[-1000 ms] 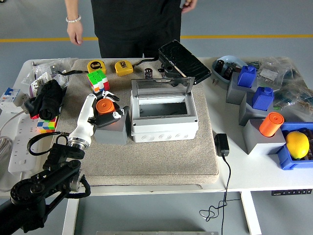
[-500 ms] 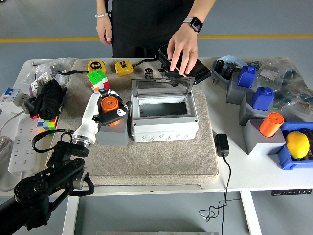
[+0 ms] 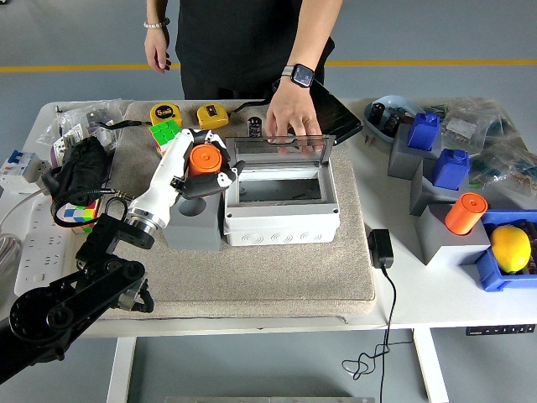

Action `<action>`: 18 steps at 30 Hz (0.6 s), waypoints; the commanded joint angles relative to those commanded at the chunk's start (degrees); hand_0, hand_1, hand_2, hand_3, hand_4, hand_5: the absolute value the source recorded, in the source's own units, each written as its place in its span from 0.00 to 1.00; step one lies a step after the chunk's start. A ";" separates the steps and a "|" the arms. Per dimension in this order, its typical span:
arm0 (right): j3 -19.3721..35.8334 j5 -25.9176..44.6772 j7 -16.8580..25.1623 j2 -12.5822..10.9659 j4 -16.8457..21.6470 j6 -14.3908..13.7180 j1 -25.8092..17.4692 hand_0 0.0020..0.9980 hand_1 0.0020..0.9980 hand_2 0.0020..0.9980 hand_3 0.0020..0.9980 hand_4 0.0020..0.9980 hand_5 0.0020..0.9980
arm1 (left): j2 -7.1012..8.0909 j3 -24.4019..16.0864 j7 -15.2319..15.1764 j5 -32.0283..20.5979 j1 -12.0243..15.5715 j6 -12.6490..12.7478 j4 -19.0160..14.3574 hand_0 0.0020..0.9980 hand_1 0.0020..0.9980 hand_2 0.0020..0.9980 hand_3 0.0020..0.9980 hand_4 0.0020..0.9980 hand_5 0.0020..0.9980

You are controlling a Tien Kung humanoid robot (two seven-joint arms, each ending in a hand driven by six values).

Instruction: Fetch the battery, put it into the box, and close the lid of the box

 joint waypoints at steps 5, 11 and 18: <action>-0.27 0.13 -0.01 -0.17 0.04 0.02 0.16 0.60 0.61 0.59 0.58 0.94 0.45 | 1.56 6.24 7.41 5.71 -5.38 -0.75 -1.97 0.21 0.19 0.19 0.24 0.72 0.00; -0.48 0.38 0.01 -0.28 0.04 -0.02 0.21 0.60 0.61 0.59 0.58 0.94 0.45 | 1.06 12.36 16.54 13.67 -11.41 -3.33 -2.87 0.21 0.18 0.19 0.29 0.80 0.00; -0.56 0.50 0.01 -0.33 -0.07 -0.05 -0.05 0.60 0.61 0.59 0.58 0.94 0.45 | -1.30 16.40 21.09 21.45 -15.19 -4.48 -2.72 0.20 0.18 0.19 0.31 0.85 0.00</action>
